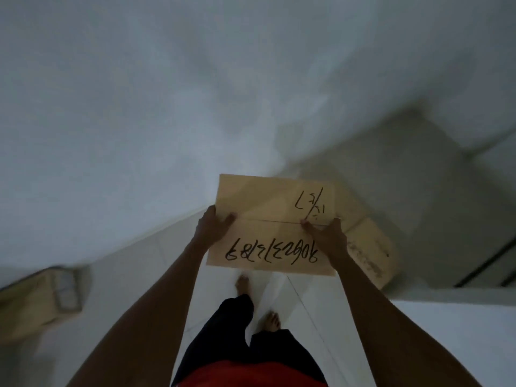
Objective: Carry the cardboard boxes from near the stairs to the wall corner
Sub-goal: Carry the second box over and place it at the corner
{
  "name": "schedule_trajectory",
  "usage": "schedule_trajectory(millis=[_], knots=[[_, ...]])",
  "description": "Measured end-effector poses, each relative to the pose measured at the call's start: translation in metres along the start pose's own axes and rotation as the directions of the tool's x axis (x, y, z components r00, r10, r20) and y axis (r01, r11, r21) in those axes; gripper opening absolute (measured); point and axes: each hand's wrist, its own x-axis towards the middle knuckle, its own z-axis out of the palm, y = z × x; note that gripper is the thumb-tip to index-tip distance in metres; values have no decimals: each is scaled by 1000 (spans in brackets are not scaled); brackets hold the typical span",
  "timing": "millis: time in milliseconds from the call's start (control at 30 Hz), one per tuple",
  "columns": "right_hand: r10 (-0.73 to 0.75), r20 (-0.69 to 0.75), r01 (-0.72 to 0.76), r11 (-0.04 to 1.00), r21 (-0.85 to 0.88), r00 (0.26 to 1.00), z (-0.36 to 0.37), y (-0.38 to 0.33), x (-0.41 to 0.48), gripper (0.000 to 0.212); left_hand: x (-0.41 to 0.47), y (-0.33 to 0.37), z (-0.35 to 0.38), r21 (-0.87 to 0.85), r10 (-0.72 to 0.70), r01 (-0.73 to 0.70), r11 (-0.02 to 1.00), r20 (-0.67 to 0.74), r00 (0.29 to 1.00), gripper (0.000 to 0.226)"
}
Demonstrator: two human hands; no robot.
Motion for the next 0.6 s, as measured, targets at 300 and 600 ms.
schedule_trajectory(millis=[300, 600], knots=[[-186, 319, 262, 941, -216, 929, 173, -81, -109, 81, -70, -167, -147, -229, -258, 196, 953, -282, 924, 73], [-204, 486, 394, 858, -330, 850, 376, -115, -233, 81, -110, -346, -288, -327, -417, 305, 894, -358, 836, 69]])
